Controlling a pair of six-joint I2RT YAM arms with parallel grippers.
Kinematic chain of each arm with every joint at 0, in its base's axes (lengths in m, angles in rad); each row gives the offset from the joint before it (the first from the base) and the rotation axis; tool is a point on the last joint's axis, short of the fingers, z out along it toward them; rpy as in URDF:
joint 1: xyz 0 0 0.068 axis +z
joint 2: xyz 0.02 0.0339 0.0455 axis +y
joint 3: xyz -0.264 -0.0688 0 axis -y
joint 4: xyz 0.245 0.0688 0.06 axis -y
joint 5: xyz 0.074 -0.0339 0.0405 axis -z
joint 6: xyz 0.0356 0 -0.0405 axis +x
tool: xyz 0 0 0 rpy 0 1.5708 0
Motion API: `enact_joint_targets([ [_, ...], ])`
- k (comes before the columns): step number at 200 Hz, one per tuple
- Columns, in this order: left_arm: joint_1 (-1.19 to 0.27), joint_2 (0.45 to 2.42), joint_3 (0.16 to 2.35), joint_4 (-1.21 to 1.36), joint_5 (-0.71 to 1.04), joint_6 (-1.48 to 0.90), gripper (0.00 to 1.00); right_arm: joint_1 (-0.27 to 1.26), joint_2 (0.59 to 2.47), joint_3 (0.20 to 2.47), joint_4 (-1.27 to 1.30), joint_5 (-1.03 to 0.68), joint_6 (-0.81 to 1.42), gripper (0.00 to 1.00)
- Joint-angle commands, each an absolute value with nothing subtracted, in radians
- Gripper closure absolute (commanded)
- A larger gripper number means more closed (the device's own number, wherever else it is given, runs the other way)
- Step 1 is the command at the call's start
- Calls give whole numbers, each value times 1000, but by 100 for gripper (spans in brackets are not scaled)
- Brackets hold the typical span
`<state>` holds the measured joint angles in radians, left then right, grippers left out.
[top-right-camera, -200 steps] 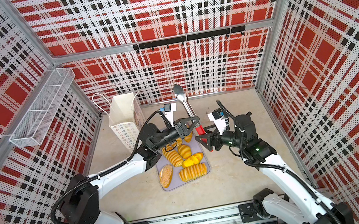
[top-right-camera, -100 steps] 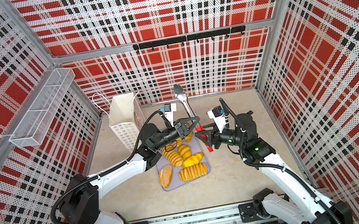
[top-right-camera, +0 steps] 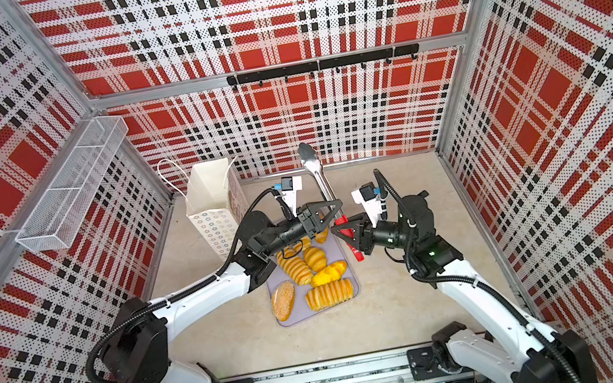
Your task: Place the fake bread into the paper bag
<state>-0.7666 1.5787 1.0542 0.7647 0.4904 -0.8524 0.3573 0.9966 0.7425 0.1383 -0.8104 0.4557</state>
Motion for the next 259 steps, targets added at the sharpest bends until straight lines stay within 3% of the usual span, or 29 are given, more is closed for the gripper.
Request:
enact_joint_targets([
  [1, -774, 1573, 1102, 830, 503, -849, 93, 359, 998, 729, 203, -851, 467, 76],
  [34, -775, 1581, 1103, 855, 509, -860, 93, 360, 1019, 718, 242, -873, 482, 74],
  [64, -774, 1587, 1106, 854, 512, -862, 88, 360, 1019, 719, 249, -880, 478, 84],
  [120, -756, 1591, 1094, 854, 516, -867, 62, 359, 1019, 733, 228, -870, 475, 91],
  [163, -705, 1538, 1040, 810, 526, -848, 50, 356, 1010, 777, 86, -813, 392, 93],
  [212, -667, 1366, 1005, 385, 403, -594, 42, 354, 995, 891, -334, -544, 212, 92],
  [259, -657, 1234, 993, -14, 139, -448, 41, 354, 1029, 975, -691, -320, 132, 90],
])
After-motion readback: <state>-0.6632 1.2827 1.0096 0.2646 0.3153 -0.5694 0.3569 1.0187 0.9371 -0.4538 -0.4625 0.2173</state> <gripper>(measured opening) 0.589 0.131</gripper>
